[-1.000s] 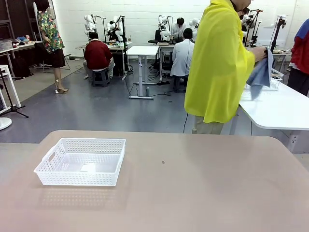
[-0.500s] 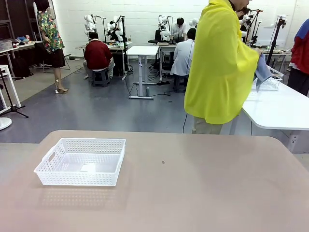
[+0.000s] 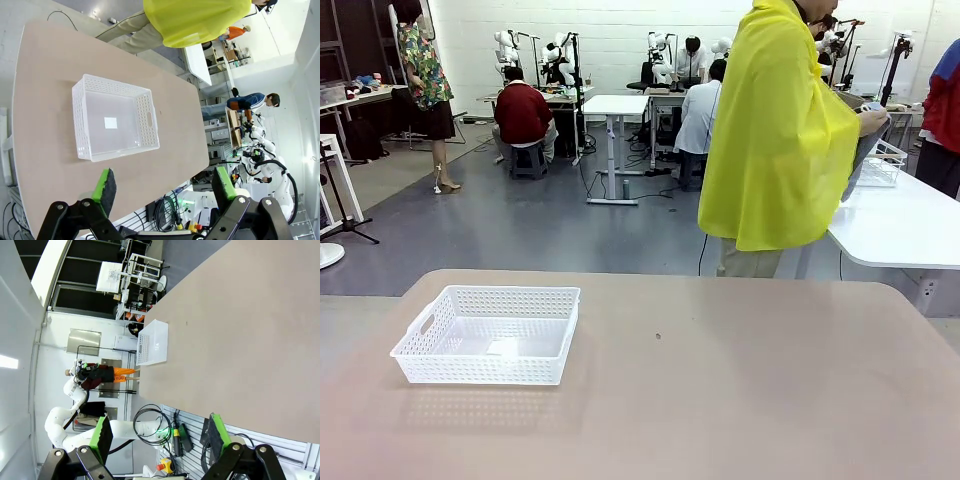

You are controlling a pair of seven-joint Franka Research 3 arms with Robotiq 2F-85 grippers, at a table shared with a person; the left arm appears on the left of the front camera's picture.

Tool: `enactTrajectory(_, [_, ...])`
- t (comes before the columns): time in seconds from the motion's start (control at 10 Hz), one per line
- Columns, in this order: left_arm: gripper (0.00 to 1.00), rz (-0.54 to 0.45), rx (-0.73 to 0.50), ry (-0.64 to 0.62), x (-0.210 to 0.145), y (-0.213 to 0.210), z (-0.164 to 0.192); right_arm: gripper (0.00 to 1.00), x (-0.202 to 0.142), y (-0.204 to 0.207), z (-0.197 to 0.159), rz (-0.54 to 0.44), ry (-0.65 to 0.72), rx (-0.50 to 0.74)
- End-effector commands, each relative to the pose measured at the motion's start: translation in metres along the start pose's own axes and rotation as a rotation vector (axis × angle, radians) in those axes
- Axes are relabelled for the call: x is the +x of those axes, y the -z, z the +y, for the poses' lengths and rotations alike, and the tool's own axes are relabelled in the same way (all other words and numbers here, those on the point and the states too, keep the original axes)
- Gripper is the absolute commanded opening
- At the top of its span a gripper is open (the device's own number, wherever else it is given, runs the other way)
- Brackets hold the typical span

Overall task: Clean and organize the cups into the basket.
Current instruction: Pick up the Organizing basket and move it to the center of the table, then pick up the Reusable plastic cup from the right side of the table and place it inside the Organizing basket.

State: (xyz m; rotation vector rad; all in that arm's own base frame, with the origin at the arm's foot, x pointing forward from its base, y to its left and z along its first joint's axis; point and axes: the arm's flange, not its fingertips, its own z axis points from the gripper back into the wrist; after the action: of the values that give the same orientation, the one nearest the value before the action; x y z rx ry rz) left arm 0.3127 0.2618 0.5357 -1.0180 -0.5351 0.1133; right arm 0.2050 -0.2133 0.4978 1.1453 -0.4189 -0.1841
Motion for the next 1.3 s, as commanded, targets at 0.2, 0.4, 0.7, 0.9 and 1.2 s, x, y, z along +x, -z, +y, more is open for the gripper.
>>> enactTrajectory(0.2, [1.0, -0.004, -0.01, 0.004, 0.0005, 0.0004, -0.0009, 1.0, 0.0017, 0.0027, 0.0005, 0.009, -0.003, 0.005])
enactTrajectory(0.4, [1.0, -0.004, -0.01, 0.004, 0.0005, 0.0004, -0.0009, 1.0, 0.0017, 0.0027, 0.0005, 0.009, -0.003, 0.005])
enactTrajectory(0.7, [1.0, -0.004, -0.01, 0.004, 0.0005, 0.0004, -0.0009, 1.0, 0.0017, 0.0027, 0.0005, 0.009, -0.003, 0.005])
enactTrajectory(0.9, [1.0, -0.004, -0.01, 0.004, 0.0005, 0.0004, -0.0009, 1.0, 0.0017, 0.0027, 0.0005, 0.009, -0.003, 0.005])
enactTrajectory(1.2, [1.0, -0.004, -0.01, 0.004, 0.0005, 0.0004, -0.0009, 1.0, 0.0017, 0.0027, 0.0005, 0.009, -0.003, 0.005])
